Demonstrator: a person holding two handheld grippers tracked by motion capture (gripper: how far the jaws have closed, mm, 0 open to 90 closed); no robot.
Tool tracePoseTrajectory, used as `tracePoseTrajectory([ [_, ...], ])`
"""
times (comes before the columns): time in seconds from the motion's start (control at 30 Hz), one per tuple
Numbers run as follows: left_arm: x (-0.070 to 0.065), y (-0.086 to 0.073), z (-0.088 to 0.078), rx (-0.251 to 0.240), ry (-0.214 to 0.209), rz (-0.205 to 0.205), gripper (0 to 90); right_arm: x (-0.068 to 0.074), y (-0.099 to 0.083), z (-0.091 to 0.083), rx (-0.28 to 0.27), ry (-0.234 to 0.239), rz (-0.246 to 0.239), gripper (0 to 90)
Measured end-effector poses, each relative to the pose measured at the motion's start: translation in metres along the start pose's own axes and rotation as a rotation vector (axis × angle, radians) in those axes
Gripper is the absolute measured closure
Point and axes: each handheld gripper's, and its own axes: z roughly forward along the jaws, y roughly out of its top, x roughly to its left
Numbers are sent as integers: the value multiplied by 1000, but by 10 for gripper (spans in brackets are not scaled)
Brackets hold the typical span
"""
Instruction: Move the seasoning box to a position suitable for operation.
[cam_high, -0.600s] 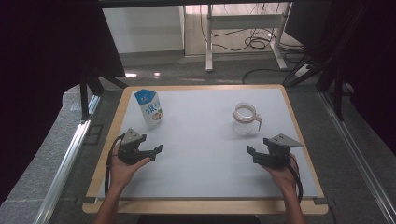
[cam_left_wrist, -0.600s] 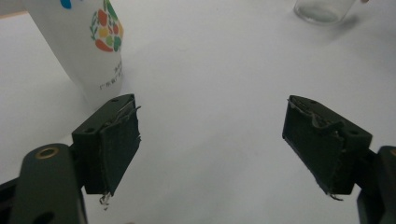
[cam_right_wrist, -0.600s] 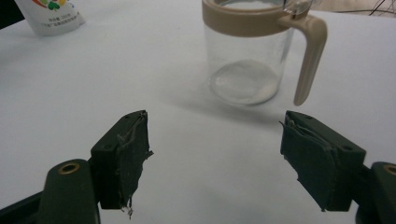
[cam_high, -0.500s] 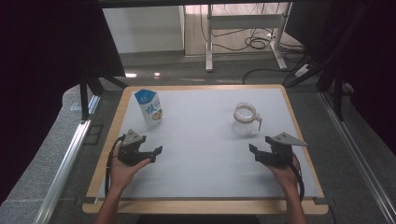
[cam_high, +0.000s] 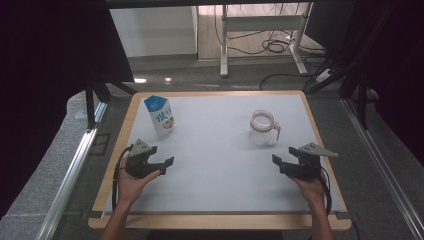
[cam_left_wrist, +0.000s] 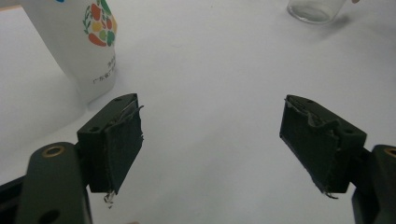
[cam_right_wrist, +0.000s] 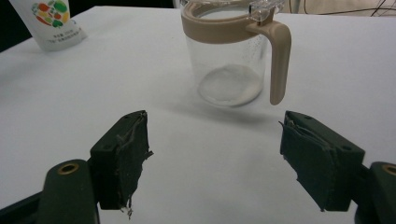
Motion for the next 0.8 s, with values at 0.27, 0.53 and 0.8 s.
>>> tracePoseTrajectory([
  [0.27, -2, 2, -3, 2, -21, 8, 205, 10, 14, -1, 16, -11, -49, 179],
  [0.53, 4, -5, 5, 33, -40, -21, 204, 3, 48, 9, -9, 37, -45, 139],
  [0.8, 6, -11, 7, 44, -20, -33, 203, -2, 81, 26, 0, 32, -83, 101],
])
